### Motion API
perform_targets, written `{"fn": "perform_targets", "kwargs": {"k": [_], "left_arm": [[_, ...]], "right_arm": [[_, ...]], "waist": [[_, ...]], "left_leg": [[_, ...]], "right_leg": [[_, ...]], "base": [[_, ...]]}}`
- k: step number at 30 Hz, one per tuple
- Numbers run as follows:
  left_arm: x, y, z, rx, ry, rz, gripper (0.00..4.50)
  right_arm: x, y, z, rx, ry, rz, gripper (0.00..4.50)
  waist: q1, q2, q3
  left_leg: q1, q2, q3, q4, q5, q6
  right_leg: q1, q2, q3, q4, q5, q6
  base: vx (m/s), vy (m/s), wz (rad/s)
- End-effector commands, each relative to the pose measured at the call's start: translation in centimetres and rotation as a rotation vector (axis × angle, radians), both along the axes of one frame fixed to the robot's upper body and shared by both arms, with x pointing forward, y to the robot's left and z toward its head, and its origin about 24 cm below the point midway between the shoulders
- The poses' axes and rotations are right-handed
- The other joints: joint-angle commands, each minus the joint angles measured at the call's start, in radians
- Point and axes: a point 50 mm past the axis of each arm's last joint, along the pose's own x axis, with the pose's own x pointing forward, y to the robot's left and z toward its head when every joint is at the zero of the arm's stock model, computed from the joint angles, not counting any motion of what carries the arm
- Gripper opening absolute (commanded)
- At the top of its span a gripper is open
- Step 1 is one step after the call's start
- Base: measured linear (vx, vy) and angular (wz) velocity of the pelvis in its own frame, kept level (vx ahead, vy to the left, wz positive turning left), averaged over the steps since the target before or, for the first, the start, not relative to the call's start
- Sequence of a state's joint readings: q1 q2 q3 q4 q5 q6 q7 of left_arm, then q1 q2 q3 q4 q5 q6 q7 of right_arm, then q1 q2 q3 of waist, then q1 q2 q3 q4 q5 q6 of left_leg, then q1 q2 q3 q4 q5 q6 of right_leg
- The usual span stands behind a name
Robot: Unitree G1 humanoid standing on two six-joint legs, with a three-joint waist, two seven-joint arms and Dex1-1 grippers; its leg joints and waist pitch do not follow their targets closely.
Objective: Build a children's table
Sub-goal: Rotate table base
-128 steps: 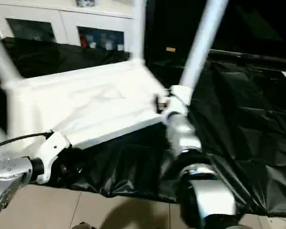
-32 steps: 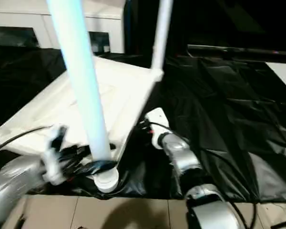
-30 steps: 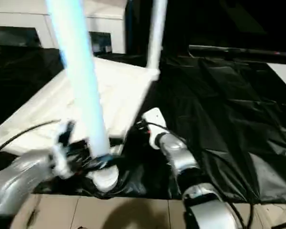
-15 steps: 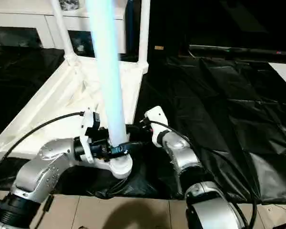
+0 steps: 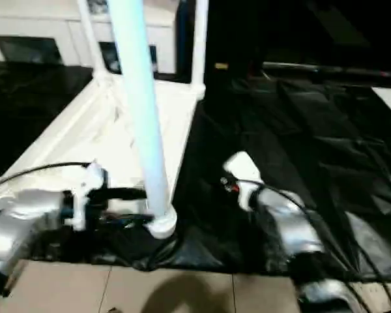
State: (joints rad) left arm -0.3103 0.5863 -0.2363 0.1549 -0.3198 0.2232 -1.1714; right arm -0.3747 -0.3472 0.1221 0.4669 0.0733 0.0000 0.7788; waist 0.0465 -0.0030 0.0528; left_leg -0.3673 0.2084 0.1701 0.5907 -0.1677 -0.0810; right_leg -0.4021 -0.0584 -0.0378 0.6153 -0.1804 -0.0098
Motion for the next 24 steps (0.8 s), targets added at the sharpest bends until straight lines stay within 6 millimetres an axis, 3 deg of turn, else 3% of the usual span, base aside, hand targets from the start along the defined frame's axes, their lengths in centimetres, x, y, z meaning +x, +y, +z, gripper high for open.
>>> {"fn": "perform_targets", "kwargs": {"k": [1, 3, 6, 8, 10, 13, 17, 24], "left_arm": [[0.3, 0.0, 0.2, 0.042, -0.02, -0.041, 2.73], [1.0, 0.7, 0.1, 0.122, -0.021, -0.086, 2.42], [1.5, 1.0, 0.1, 0.168, -0.027, -0.107, 2.23], [2.1, 1.1, 0.2, 0.197, -0.035, -0.122, 1.97], [2.6, 1.4, 0.1, 0.235, -0.027, -0.143, 1.92], [3.0, 1.7, -0.2, 0.261, -0.019, -0.156, 1.46], [3.2, 1.7, -0.4, 0.264, -0.001, -0.174, 1.35], [3.3, 1.7, -0.4, 0.228, 0.033, -0.199, 0.59]], "right_arm": [[-0.3, 0.2, 0.5, -0.003, -0.002, 0.049, 3.77], [-1.2, 0.3, 0.5, -0.035, 0.018, 0.136, 3.77], [-1.8, 0.5, 0.6, -0.048, 0.03, 0.194, 3.77], [-2.4, 0.6, 0.9, -0.053, 0.035, 0.244, 3.77], [-2.9, 0.7, 1.2, -0.064, 0.038, 0.289, 3.77], [-3.2, 0.6, 1.4, -0.079, 0.04, 0.311, 3.77], [-3.3, 0.4, 1.5, -0.091, 0.045, 0.321, 3.77], [-3.3, 0.4, 1.8, -0.101, 0.05, 0.324, 3.77]], "waist": [[0.004, 0.015, -0.061], [0.007, 0.021, -0.06], [0.012, 0.016, -0.062], [0.014, 0.026, -0.064], [0.015, 0.027, -0.063], [0.016, 0.027, -0.064], [0.015, 0.031, -0.063], [0.016, 0.03, -0.064]], "left_leg": [[0.016, 0.009, 0.0, -0.073, -0.319, -0.005], [0.018, 0.009, 0.0, -0.072, -0.323, -0.004], [0.015, 0.01, 0.0, -0.071, -0.31, -0.003], [0.016, 0.01, -0.001, -0.07, -0.306, -0.004], [0.016, 0.01, 0.0, -0.071, -0.308, -0.003], [0.015, 0.01, -0.001, -0.07, -0.306, -0.002], [0.016, 0.011, -0.002, -0.07, -0.318, -0.008], [0.015, 0.013, -0.002, -0.07, -0.314, -0.004]], "right_leg": [[0.041, -0.05, 0.033, -0.079, -0.255, -0.187], [0.042, -0.05, 0.034, -0.08, -0.256, -0.187], [0.046, -0.053, 0.035, -0.078, -0.251, -0.183], [0.046, -0.053, 0.034, -0.076, -0.243, -0.19], [0.046, -0.052, 0.034, -0.078, -0.236, -0.192], [0.048, -0.055, 0.034, -0.078, -0.235, -0.196], [0.046, -0.056, 0.033, -0.079, -0.244, -0.21], [0.048, -0.057, 0.033, -0.077, -0.248, -0.215]], "base": [[0.0, 0.0, 0.0], [0.0, 0.0, 0.0], [0.0, 0.0, 0.0], [0.0, 0.0, 0.0], [0.0, 0.0, 0.0], [0.0, 0.0, 0.0], [0.0, 0.0, 0.0], [0.0, 0.0, 0.0]]}}
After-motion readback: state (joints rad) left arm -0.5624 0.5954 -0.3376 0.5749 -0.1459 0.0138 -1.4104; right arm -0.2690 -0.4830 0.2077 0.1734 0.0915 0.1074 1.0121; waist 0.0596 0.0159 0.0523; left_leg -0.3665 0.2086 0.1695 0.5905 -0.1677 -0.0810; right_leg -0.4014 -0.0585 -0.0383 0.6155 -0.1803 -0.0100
